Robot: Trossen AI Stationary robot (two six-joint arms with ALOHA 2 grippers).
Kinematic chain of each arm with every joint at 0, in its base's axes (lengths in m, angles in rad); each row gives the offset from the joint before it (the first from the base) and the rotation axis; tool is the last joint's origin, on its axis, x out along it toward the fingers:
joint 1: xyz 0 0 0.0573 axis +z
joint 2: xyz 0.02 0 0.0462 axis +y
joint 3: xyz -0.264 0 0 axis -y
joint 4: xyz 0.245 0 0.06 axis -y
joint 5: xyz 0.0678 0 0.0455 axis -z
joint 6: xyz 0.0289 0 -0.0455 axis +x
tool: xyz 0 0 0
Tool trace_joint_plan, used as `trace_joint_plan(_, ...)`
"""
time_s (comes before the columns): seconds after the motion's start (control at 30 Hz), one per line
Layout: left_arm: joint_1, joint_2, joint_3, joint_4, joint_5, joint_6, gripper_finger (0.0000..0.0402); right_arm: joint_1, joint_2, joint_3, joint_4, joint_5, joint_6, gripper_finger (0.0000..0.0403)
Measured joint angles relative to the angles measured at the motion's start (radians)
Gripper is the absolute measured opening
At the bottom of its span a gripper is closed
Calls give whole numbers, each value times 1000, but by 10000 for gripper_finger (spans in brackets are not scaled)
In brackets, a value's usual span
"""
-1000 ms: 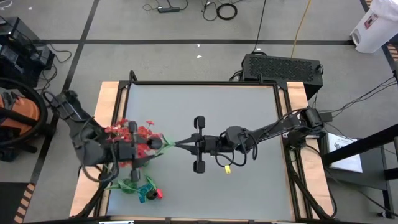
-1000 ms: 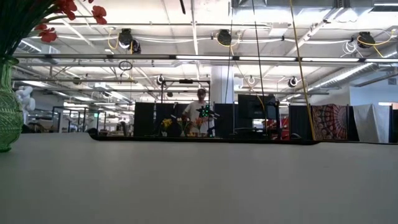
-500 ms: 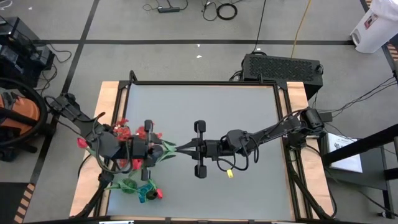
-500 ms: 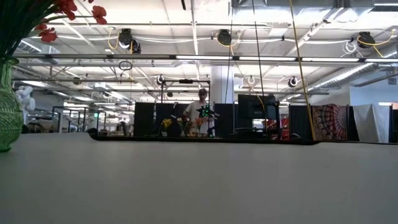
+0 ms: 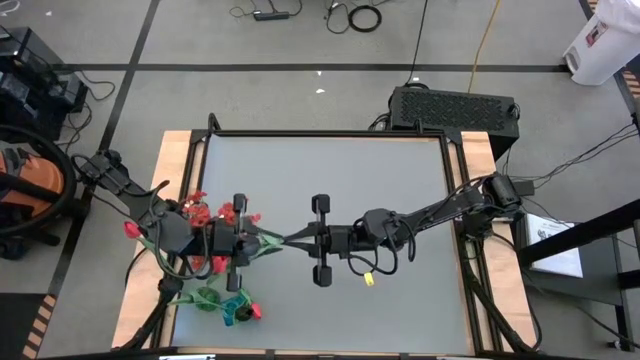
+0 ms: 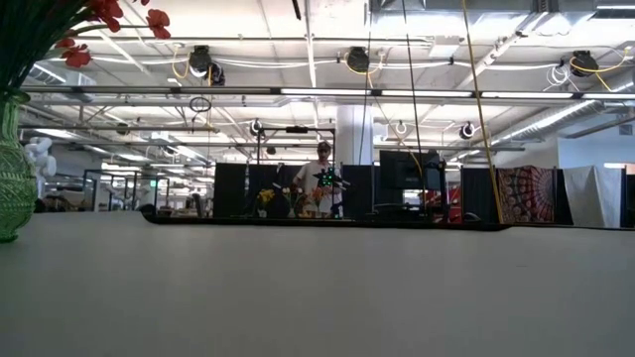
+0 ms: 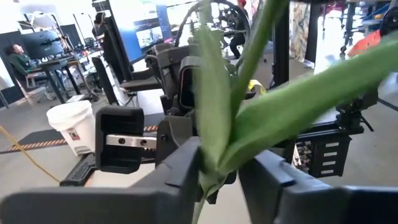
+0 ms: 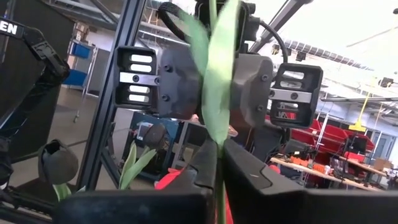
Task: Sort flowers into vase by color
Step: Put the black flower into the blue vase
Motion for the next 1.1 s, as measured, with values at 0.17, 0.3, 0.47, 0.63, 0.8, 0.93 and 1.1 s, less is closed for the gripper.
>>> trace_joint_plan(0.17, 0, 0, 0, -3, -2, 0, 24, 0, 0, 0, -7, -2, 0, 29)
trace_joint_plan(0.3, 0, -1, 0, -6, -2, 2, 16, 1, 0, 0, -13, -2, 0, 37)
trace_joint_plan(0.47, -11, -2, -1, -10, -2, 2, 13, 2, 0, 0, -36, -1, 0, 46)
trace_joint_plan(0.63, -57, -27, 11, -65, -24, 32, 10, 19, 0, 0, -73, 10, -24, 63)
trace_joint_plan(0.8, -133, -63, 47, -157, -80, 19, 9, 39, 0, 0, -111, 11, -37, 80)
trace_joint_plan(0.93, -206, -99, 50, -183, -81, 17, 8, 46, 0, 0, -156, 14, -36, 88)
trace_joint_plan(1.1, -302, -161, 50, -228, -83, -25, 8, 46, 0, 0, -237, 14, 7, 95)
